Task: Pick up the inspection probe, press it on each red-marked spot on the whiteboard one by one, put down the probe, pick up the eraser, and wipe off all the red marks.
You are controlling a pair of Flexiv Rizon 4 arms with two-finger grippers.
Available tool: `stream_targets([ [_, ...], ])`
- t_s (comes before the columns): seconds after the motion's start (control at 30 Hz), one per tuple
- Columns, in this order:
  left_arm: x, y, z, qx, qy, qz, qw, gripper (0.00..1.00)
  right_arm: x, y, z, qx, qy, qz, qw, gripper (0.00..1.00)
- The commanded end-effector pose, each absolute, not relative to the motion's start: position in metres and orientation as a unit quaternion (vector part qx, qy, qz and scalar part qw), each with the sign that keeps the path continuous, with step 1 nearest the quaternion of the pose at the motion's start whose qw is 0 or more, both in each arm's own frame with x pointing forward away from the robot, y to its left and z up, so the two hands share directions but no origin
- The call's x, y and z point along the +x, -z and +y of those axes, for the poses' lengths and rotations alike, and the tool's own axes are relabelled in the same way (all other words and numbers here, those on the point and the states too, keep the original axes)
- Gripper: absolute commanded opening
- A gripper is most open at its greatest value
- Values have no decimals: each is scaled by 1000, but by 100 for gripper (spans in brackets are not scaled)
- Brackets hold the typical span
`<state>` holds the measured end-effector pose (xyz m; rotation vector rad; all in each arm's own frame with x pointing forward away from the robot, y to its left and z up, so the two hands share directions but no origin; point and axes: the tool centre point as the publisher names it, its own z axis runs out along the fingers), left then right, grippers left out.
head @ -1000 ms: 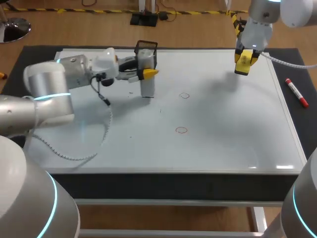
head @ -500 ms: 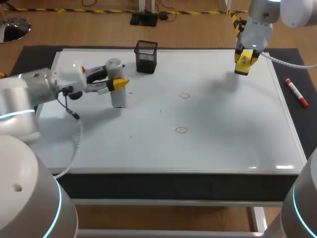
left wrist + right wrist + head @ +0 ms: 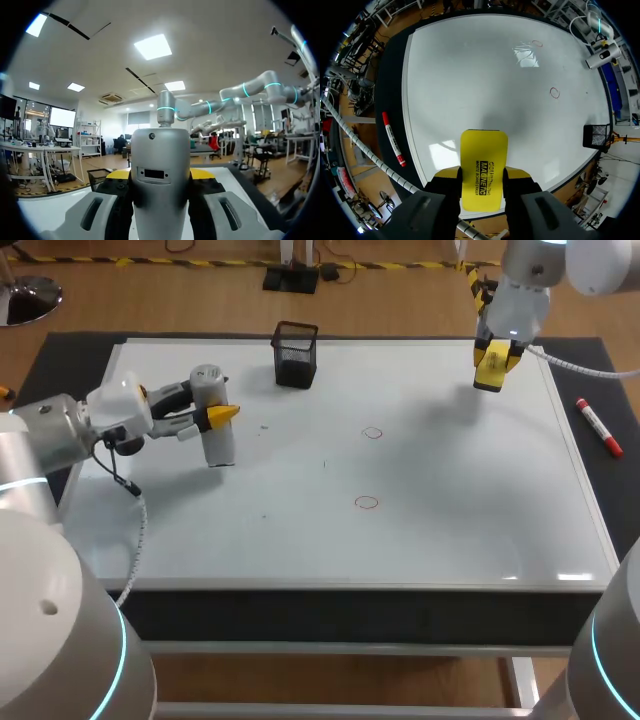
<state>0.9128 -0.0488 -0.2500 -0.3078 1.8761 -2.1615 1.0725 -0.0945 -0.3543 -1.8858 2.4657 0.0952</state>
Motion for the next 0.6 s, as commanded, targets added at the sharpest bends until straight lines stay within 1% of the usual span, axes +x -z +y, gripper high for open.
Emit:
stream_targets([
  [0.03,912,249,-51,-112,744,645,138,0,1065,351,-83,-624,-20,781,14,0],
  [0.6,912,249,-51,-112,744,645,138,0,992,362,31,-718,-4,696,6,0],
])
